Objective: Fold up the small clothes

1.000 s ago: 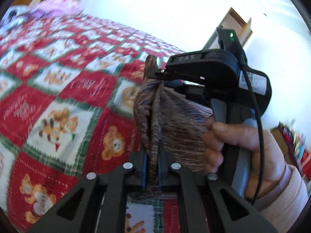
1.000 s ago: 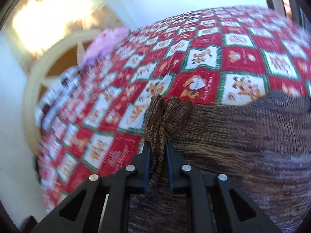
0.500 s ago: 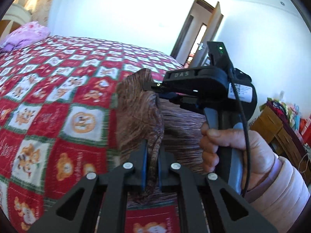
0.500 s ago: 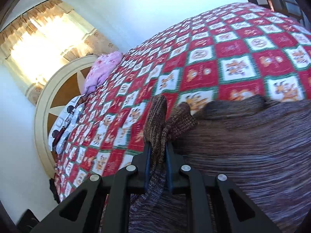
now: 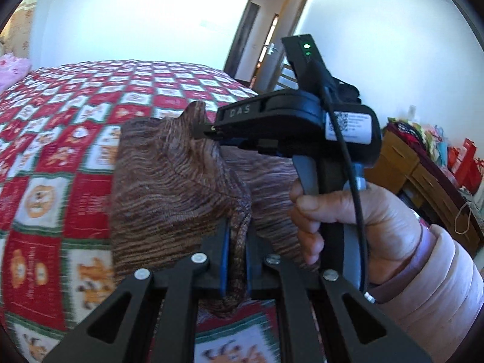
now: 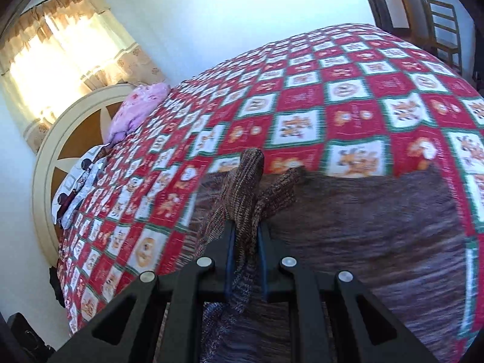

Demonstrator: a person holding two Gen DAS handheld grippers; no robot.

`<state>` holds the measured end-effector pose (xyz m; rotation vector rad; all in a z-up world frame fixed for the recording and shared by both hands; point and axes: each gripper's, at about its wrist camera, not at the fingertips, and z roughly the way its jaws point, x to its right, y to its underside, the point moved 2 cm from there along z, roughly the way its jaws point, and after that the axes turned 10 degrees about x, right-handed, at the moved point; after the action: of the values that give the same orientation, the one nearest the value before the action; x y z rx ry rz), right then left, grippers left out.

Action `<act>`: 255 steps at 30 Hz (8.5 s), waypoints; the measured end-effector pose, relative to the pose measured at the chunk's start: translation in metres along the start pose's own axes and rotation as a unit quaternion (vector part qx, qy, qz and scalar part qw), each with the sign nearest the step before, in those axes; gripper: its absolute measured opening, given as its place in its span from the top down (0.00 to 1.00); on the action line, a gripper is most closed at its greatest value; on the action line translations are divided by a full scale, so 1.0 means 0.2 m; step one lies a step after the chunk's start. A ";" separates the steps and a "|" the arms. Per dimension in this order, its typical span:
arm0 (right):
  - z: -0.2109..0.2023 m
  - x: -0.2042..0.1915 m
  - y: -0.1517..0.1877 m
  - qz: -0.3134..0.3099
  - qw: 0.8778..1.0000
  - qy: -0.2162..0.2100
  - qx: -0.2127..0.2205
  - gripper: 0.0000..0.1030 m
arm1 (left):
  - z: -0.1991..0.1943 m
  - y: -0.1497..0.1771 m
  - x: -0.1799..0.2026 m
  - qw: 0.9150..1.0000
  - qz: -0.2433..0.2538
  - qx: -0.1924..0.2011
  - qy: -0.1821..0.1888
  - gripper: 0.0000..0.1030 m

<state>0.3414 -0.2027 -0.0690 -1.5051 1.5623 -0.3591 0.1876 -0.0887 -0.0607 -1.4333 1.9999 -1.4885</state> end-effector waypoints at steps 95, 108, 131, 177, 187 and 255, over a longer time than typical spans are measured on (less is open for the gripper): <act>-0.78 0.31 0.68 -0.015 0.988 0.154 0.005 0.91 | -0.02 0.12 -0.16 0.992 0.010 -0.055 -0.112 0.32; -0.84 0.41 0.67 -0.044 0.981 0.189 -0.007 0.91 | 0.13 0.18 -0.09 0.987 0.045 -0.092 -0.124 0.31; -0.16 0.52 0.07 -0.061 0.979 0.195 -0.019 0.88 | 0.50 -0.09 -0.13 0.981 0.055 -0.063 -0.176 0.23; -0.55 0.64 0.18 0.060 0.985 0.151 0.051 0.34 | 0.56 -0.26 -0.14 0.989 0.036 -0.110 -0.096 0.01; -0.28 0.58 0.23 -0.007 0.996 0.090 -0.002 0.34 | 0.65 -0.07 -0.17 0.989 0.004 -0.109 -0.102 0.00; -1.38 0.85 0.58 0.095 0.931 0.325 0.134 0.72 | 0.81 0.07 0.92 0.978 0.180 -0.098 0.050 0.64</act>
<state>0.0860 -0.4345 -0.0712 -1.0546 2.0465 -0.9907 0.2039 -0.3316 -0.0836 -1.0016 2.3677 -1.2574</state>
